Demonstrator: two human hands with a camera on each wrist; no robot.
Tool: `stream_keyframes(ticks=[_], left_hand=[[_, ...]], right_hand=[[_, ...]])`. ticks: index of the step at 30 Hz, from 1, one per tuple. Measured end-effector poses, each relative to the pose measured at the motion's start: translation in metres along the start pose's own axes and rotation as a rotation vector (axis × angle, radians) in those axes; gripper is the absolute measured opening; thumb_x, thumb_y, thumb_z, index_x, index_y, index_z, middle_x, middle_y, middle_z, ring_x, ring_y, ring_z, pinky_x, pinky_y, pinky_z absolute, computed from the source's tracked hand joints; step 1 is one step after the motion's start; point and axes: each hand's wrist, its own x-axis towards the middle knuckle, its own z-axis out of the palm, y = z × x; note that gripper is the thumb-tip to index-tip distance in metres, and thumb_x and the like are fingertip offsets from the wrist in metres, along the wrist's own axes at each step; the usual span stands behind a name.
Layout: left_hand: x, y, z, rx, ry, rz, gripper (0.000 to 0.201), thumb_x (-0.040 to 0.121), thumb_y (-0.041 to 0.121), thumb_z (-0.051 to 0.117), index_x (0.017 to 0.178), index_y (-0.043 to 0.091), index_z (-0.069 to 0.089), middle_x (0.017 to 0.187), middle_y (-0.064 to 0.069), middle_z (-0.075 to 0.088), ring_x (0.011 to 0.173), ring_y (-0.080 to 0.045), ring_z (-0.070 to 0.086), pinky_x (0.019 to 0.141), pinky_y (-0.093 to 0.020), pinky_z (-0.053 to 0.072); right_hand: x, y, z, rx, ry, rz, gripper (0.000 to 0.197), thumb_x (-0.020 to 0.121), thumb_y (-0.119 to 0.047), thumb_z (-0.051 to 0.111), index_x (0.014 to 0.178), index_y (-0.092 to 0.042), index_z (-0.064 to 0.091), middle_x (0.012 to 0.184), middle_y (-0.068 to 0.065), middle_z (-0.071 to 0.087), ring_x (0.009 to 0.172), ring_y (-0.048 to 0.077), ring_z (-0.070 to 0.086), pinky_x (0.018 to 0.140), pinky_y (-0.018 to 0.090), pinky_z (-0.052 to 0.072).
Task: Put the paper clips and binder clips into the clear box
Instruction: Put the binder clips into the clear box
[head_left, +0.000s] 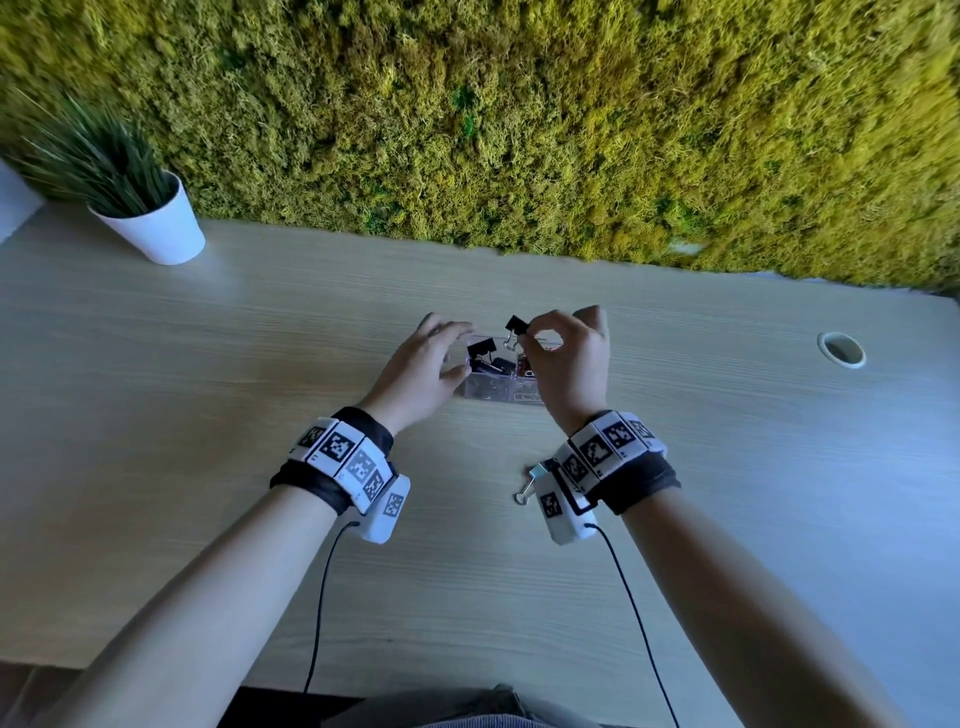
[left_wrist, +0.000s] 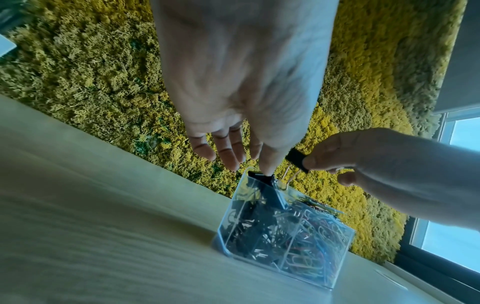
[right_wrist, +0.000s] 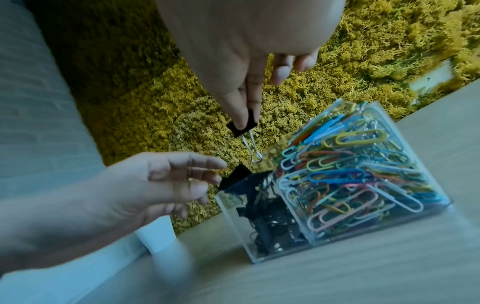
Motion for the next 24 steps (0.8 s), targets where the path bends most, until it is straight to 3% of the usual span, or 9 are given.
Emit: stream_keyframes(ticks=[3, 8, 11, 14, 17, 19, 22, 24], left_hand=[[-0.003, 0.001, 0.001, -0.002, 0.032, 0.016, 0.046, 0.084, 0.013, 0.065, 0.128, 0.016, 0.052, 0.107, 0.004, 0.046, 0.081, -0.011, 0.052, 0.078, -0.034, 0.052], [-0.013, 0.001, 0.006, -0.015, 0.129, 0.047, 0.036, 0.083, 0.013, 0.066, 0.119, 0.015, 0.058, 0.105, 0.003, 0.049, 0.08, -0.009, 0.046, 0.079, -0.037, 0.049], [-0.023, 0.004, 0.009, -0.016, 0.244, 0.085, 0.023, 0.082, 0.013, 0.065, 0.104, 0.013, 0.061, 0.097, 0.005, 0.05, 0.077, -0.002, 0.038, 0.074, -0.031, 0.043], [-0.033, 0.009, 0.016, -0.008, 0.256, 0.148, 0.015, 0.081, 0.017, 0.065, 0.095, 0.012, 0.061, 0.089, 0.005, 0.05, 0.073, 0.0, 0.034, 0.069, -0.026, 0.037], [-0.042, 0.016, 0.032, -0.002, 0.137, 0.194, 0.021, 0.081, 0.022, 0.067, 0.097, 0.011, 0.061, 0.092, 0.005, 0.054, 0.075, 0.003, 0.037, 0.07, -0.02, 0.037], [-0.045, 0.021, 0.043, -0.003, 0.006, 0.214, 0.03, 0.078, 0.028, 0.07, 0.103, 0.013, 0.061, 0.098, 0.003, 0.057, 0.082, -0.003, 0.048, 0.075, -0.023, 0.046], [-0.047, 0.03, 0.062, 0.112, -0.251, 0.169, 0.055, 0.073, 0.042, 0.072, 0.12, 0.019, 0.055, 0.11, 0.003, 0.052, 0.092, -0.011, 0.05, 0.082, -0.031, 0.049], [-0.048, 0.034, 0.077, 0.108, -0.417, 0.073, 0.071, 0.069, 0.048, 0.075, 0.129, 0.022, 0.048, 0.12, 0.002, 0.044, 0.101, -0.014, 0.048, 0.087, -0.033, 0.048]], right_hand=[[-0.002, 0.001, 0.009, -0.095, -0.011, -0.071, 0.007, 0.069, -0.011, 0.073, 0.067, -0.017, 0.069, 0.062, -0.008, 0.06, 0.077, 0.023, 0.044, 0.064, 0.033, 0.036], [-0.017, 0.009, 0.012, -0.232, -0.153, -0.139, 0.008, 0.074, -0.017, 0.066, 0.07, -0.021, 0.072, 0.078, -0.01, 0.071, 0.082, 0.022, 0.042, 0.065, 0.032, 0.032], [-0.021, 0.015, -0.007, -0.146, -0.075, -0.153, 0.012, 0.074, -0.019, 0.072, 0.086, -0.02, 0.073, 0.088, -0.006, 0.07, 0.086, 0.023, 0.048, 0.069, 0.034, 0.039], [-0.027, 0.025, -0.032, -0.085, -0.006, -0.129, 0.024, 0.07, -0.008, 0.07, 0.092, -0.016, 0.071, 0.085, -0.001, 0.068, 0.087, 0.026, 0.049, 0.072, 0.037, 0.041], [-0.041, 0.043, -0.052, -0.12, -0.054, -0.073, 0.032, 0.067, 0.001, 0.063, 0.092, -0.017, 0.07, 0.081, -0.003, 0.066, 0.086, 0.025, 0.048, 0.074, 0.04, 0.043], [-0.051, 0.055, -0.06, -0.212, -0.237, 0.019, 0.036, 0.068, 0.0, 0.062, 0.096, -0.021, 0.069, 0.085, -0.004, 0.067, 0.09, 0.024, 0.048, 0.076, 0.039, 0.042], [-0.065, 0.068, -0.064, -0.373, -0.561, 0.122, 0.043, 0.071, -0.025, 0.071, 0.114, -0.028, 0.061, 0.097, -0.004, 0.063, 0.1, 0.023, 0.046, 0.079, 0.033, 0.034], [-0.072, 0.069, -0.063, -0.44, -0.662, 0.125, 0.057, 0.069, -0.048, 0.072, 0.12, -0.03, 0.056, 0.102, -0.004, 0.061, 0.103, 0.022, 0.045, 0.082, 0.035, 0.035]])
